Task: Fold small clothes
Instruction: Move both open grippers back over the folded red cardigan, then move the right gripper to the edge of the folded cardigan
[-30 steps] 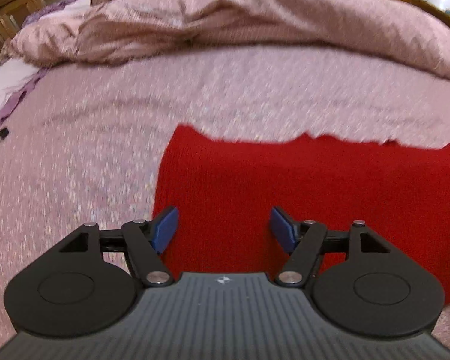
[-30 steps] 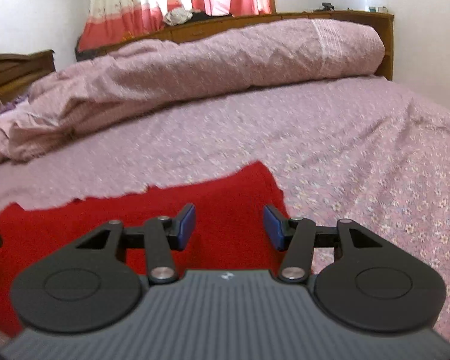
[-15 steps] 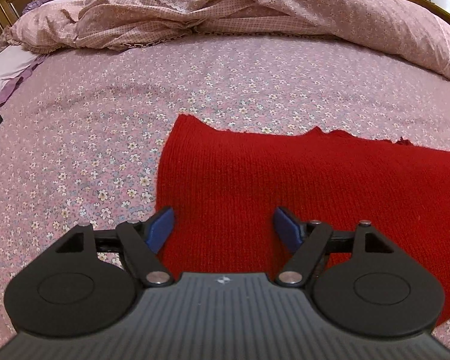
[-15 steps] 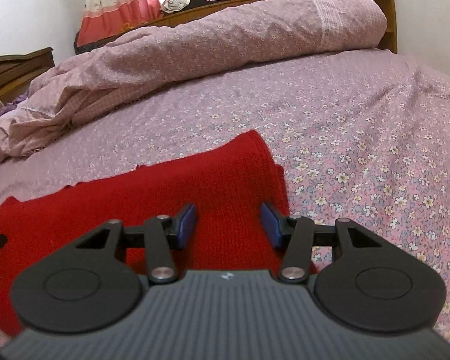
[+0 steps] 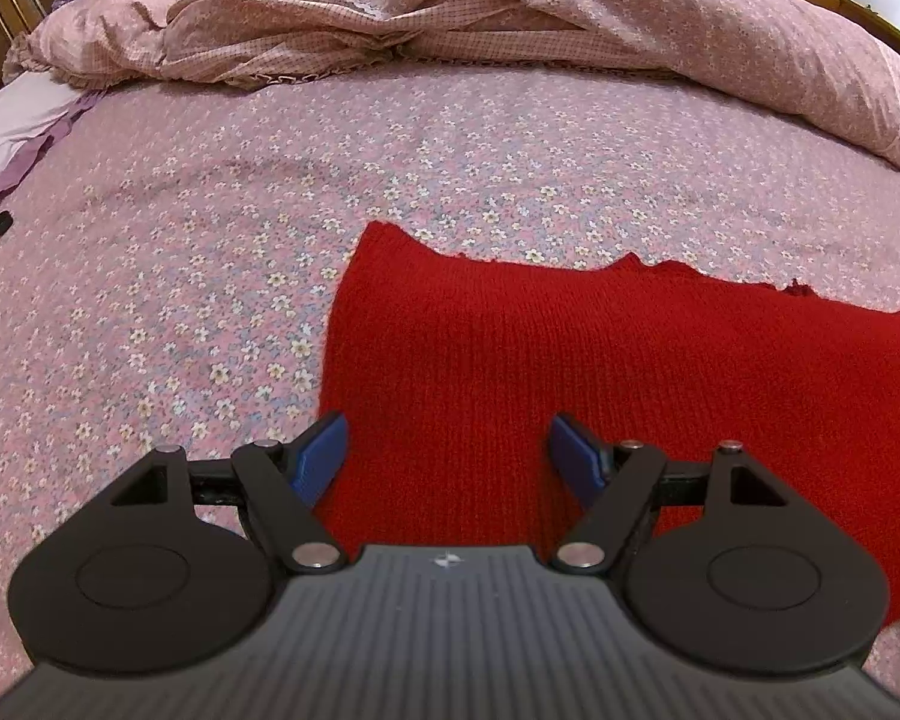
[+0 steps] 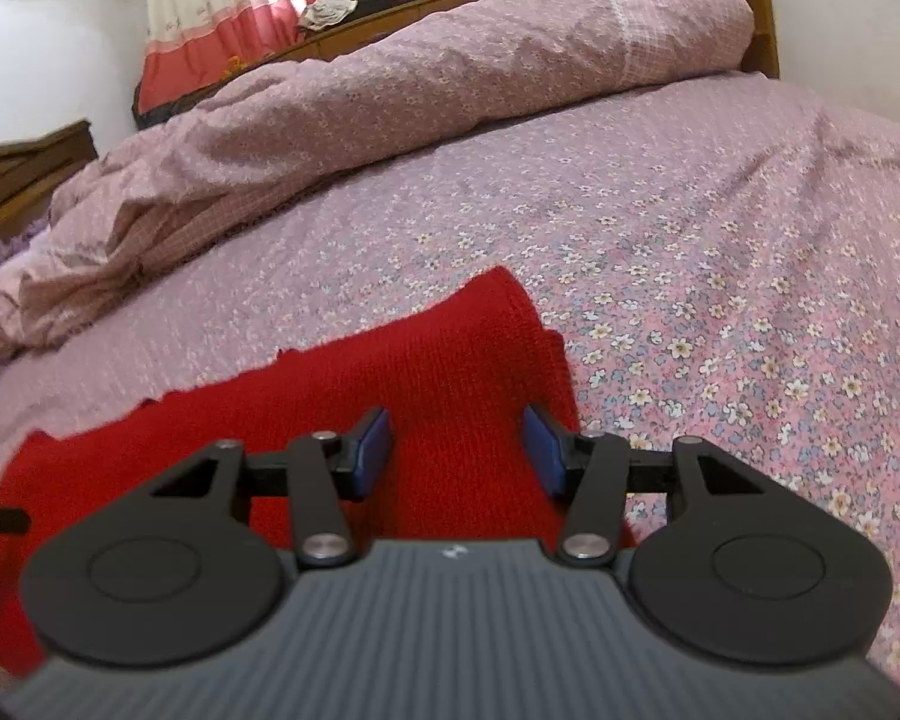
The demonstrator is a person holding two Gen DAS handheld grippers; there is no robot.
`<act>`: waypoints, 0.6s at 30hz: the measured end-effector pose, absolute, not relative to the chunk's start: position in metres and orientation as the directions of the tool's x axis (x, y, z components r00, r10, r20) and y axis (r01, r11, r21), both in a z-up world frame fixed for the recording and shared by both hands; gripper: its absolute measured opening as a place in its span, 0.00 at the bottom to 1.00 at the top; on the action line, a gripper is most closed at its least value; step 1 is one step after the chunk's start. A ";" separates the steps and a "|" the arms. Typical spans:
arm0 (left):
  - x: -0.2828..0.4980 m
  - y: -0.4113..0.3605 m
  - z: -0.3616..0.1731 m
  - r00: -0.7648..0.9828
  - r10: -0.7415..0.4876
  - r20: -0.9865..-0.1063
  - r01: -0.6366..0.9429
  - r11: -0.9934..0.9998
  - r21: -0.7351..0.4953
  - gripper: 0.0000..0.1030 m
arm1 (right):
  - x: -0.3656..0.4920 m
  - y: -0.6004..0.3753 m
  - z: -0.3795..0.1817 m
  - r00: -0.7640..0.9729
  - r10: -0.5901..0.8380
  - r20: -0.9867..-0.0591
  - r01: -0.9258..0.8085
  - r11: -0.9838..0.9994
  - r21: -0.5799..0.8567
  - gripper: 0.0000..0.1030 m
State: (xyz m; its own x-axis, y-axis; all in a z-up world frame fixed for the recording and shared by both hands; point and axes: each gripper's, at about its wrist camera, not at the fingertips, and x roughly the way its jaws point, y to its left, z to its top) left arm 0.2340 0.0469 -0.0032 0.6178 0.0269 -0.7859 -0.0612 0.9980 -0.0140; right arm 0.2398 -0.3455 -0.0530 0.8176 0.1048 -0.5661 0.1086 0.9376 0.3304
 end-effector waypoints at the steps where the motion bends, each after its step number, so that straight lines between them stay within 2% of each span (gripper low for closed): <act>1: 0.232 0.047 -0.002 0.616 0.027 -0.788 -0.062 0.998 -0.014 0.76 | 0.238 -0.346 -0.051 0.818 0.107 -0.565 0.113 0.934 0.339 0.50; 7: 0.216 0.054 0.009 0.615 0.044 -0.788 -0.092 0.996 -0.016 0.76 | 0.219 -0.352 -0.038 0.826 0.113 -0.552 0.134 0.913 0.387 0.56; 18: 0.178 0.076 0.021 0.624 0.065 -0.779 -0.142 0.989 -0.031 0.76 | 0.170 -0.361 -0.025 0.832 0.086 -0.549 0.167 0.904 0.394 0.57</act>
